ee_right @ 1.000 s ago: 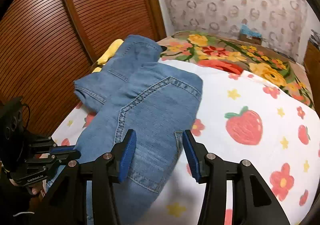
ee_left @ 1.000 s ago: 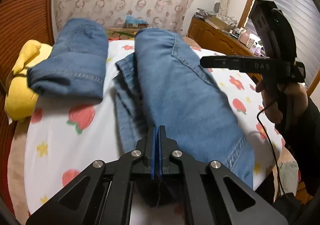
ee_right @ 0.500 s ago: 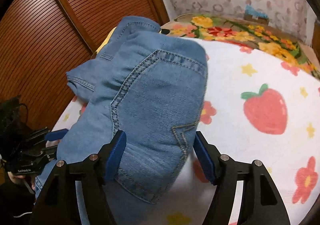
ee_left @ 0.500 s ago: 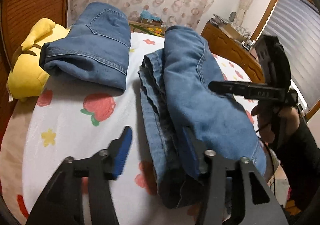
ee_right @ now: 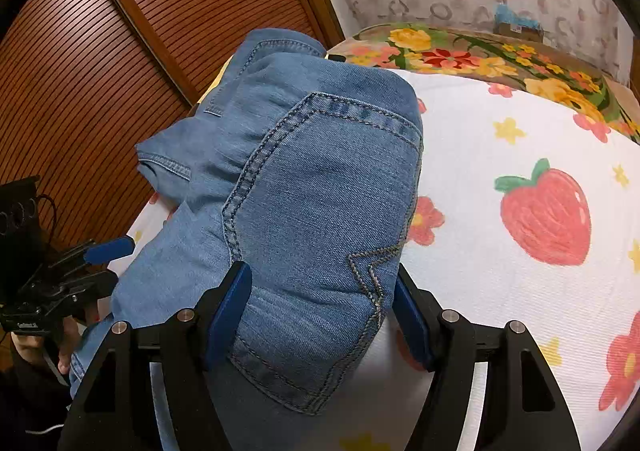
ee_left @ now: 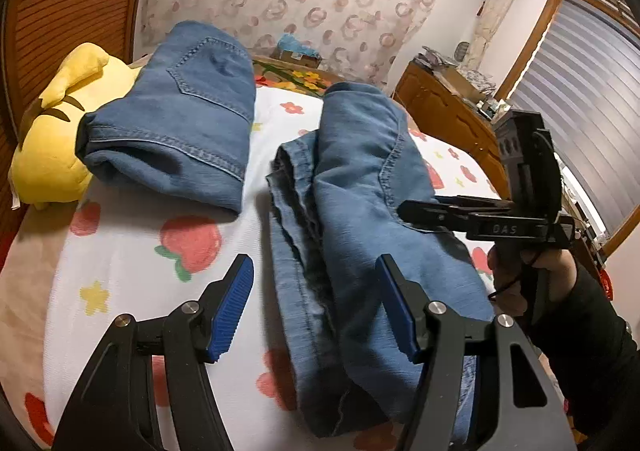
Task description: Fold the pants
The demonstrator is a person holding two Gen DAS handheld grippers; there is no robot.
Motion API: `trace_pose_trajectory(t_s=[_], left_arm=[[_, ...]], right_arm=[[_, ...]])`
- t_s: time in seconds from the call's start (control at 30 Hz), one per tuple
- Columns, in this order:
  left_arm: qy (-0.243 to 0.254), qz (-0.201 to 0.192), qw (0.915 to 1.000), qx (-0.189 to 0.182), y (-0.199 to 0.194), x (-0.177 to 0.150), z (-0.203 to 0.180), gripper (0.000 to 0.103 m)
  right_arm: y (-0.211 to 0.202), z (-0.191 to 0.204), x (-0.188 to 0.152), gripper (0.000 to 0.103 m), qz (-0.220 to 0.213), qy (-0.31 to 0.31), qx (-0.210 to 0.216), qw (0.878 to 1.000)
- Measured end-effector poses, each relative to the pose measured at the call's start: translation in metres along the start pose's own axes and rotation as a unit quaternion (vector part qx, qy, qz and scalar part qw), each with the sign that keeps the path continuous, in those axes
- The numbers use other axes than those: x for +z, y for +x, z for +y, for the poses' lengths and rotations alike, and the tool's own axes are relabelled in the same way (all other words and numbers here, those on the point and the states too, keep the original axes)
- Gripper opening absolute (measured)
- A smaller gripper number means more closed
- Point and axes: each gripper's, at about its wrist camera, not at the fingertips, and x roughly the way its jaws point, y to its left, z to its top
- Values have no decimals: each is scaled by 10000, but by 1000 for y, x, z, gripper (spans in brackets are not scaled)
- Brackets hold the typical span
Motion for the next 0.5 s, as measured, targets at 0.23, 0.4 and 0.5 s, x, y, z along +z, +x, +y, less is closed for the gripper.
trace_pose_trajectory(t_s=[0.23, 0.4, 0.5], left_arm=[[139, 355, 9993, 23, 21, -5, -9, 64], [99, 530, 9985, 92, 29, -9, -7, 64], [-46, 594, 9982, 24, 31, -13, -2, 64]], right_arm=[[2, -1, 1, 71, 24, 55, 75, 10000], [7, -2, 1, 67, 84, 165, 241, 9995], [9, -3, 1, 56, 95, 203, 395, 9990]])
